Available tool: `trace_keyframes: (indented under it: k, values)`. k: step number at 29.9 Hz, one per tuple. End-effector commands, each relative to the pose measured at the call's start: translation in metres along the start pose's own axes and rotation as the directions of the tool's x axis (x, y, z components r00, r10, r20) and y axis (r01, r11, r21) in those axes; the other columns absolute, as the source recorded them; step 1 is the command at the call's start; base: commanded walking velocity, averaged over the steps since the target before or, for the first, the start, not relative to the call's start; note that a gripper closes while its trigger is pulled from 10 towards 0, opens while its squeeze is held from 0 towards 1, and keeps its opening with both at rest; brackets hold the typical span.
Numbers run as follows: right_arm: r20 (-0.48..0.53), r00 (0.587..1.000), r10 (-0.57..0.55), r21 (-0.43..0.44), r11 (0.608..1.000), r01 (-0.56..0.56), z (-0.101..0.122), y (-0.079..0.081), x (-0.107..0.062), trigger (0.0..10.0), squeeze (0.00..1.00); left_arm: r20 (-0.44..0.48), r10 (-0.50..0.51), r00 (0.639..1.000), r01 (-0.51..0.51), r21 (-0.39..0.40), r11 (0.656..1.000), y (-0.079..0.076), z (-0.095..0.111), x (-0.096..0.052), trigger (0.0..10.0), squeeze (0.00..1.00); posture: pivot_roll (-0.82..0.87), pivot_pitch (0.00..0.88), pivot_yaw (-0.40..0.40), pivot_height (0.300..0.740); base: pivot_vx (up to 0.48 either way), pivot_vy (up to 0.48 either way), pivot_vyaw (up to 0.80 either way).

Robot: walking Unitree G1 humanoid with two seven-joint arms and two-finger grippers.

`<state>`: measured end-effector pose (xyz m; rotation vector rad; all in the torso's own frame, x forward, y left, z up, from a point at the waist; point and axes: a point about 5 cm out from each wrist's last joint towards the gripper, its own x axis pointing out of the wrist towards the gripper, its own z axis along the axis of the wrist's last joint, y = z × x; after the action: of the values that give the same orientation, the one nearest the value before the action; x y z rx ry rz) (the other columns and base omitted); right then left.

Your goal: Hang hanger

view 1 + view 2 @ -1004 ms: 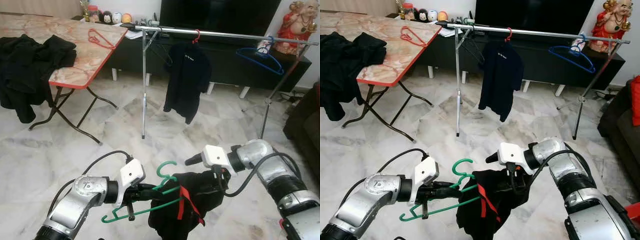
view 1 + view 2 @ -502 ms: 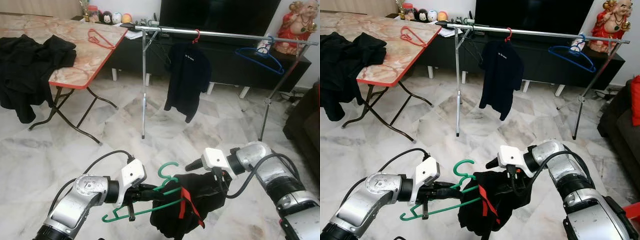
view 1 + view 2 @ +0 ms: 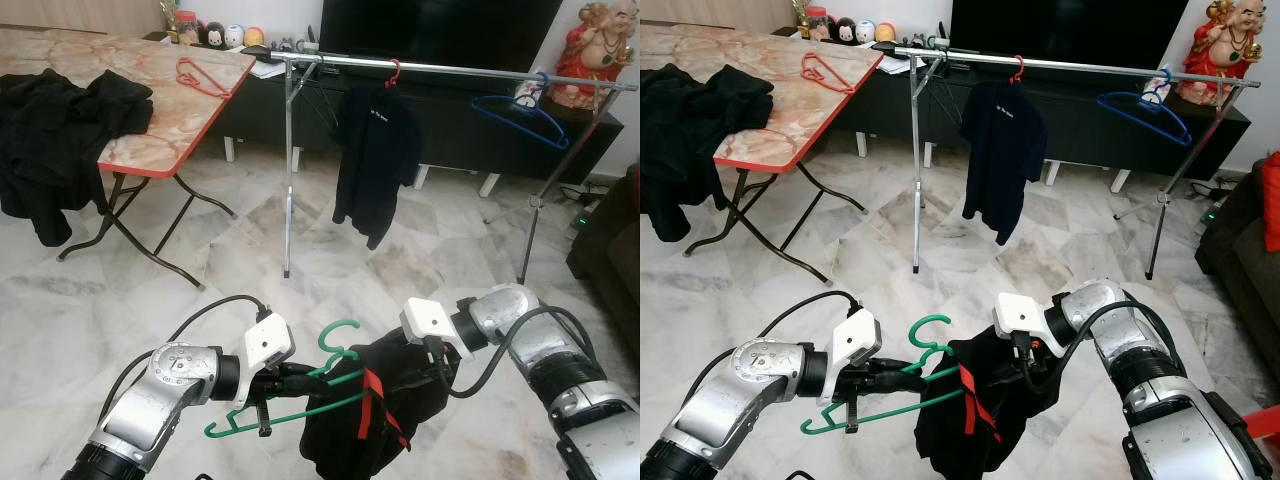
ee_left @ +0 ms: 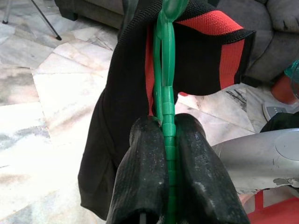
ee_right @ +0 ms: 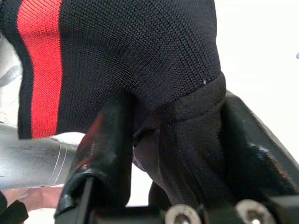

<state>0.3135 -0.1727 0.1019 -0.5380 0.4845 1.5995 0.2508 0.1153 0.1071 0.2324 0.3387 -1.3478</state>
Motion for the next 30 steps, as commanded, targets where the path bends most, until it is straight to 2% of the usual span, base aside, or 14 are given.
trace_keyframes:
  k: [1, 14, 30]
  values:
    - [0.007, 1.0, 0.004, -0.003, 1.0, -0.004, 0.0036, -0.0027, -0.0041, 0.0, 0.0, 0.039, -0.038, 0.999, 0.035, 0.086, 0.996, -0.0016, 0.0167, 0.0042, 10.0, 0.0, 0.03, 0.0, -0.135, 0.74, 0.0, 0.0, 0.0]
    - [0.026, 0.999, 0.023, 0.008, 1.0, -0.023, 0.003, -0.0006, -0.0011, 0.0, 0.0, 0.027, -0.064, 0.998, 0.059, 0.147, 0.987, -0.0027, 0.0193, 0.0066, 10.0, 0.0, 0.03, 0.0, -0.132, 0.74, 0.0, 0.0, 0.0]
    - [0.043, 0.998, 0.056, 0.017, 0.998, -0.057, 0.0011, 0.004, 0.005, 0.0, 0.0, 0.02, -0.076, 0.997, 0.071, 0.17, 0.983, -0.0031, 0.0193, 0.0098, 10.0, 0.0, 0.03, 0.0, -0.13, 0.74, 0.0, 0.0, 0.0]
